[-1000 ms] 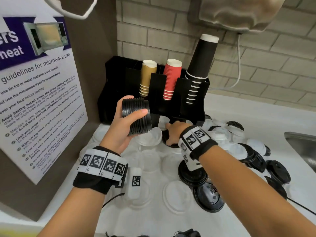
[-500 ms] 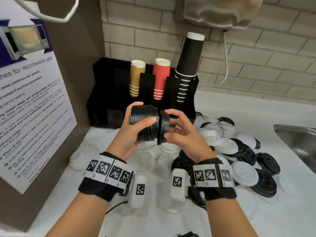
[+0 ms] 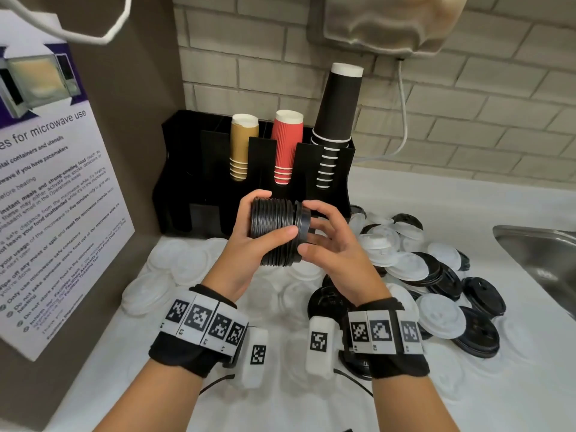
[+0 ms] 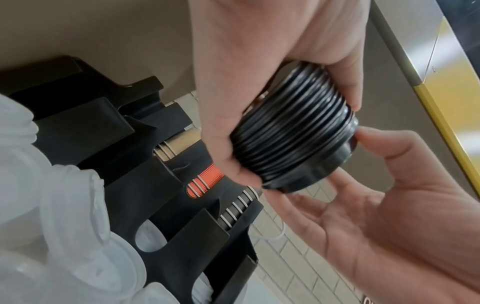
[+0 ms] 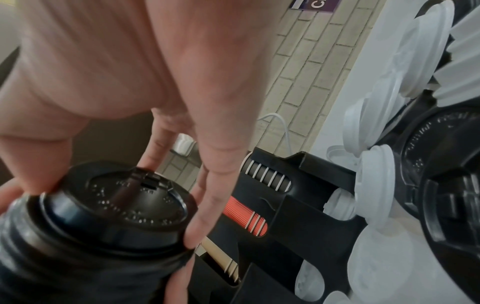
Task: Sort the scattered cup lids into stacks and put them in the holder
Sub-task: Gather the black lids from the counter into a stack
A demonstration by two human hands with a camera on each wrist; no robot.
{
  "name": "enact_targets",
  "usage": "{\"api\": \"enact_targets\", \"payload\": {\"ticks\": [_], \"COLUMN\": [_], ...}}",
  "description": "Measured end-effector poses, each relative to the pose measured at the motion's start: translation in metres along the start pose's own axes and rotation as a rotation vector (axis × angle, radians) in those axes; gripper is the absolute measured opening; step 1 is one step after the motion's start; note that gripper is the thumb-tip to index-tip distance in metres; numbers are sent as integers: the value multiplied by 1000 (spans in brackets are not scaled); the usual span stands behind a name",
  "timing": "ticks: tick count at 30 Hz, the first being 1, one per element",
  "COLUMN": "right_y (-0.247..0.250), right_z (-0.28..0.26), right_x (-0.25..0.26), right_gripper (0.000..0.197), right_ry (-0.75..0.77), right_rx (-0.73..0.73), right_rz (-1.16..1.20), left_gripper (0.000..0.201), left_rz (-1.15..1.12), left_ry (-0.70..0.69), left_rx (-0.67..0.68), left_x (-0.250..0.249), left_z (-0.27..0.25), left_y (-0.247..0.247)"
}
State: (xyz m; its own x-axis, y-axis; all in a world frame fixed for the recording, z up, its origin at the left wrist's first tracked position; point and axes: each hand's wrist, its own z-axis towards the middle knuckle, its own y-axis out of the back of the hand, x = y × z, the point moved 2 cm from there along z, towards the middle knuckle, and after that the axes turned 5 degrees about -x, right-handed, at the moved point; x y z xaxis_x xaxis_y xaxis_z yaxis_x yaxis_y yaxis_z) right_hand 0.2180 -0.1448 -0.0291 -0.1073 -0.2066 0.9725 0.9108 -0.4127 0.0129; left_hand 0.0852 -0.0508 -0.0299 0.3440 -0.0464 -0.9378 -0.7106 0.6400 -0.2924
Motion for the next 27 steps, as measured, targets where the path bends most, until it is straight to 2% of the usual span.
{"api": "enact_targets", "payload": {"ticks": [10,23,27], "right_y": [7,8,8], "right_z": [5,7,6], "right_x": [11,21,21], "right_gripper": [59,57,58], "right_ry": [2,29,46], "right_rx": [99,114,88], "right_rz": [-63,-116,-117], "left_gripper": [60,60,58], "left_rz": [-15,-20,-46], "left_ry": [30,14,-6], "left_rx": [92,88,36], "left_x": [-2,-3,-3], "left_z": [2,5,3], "left_y": [3,-1,-8]}}
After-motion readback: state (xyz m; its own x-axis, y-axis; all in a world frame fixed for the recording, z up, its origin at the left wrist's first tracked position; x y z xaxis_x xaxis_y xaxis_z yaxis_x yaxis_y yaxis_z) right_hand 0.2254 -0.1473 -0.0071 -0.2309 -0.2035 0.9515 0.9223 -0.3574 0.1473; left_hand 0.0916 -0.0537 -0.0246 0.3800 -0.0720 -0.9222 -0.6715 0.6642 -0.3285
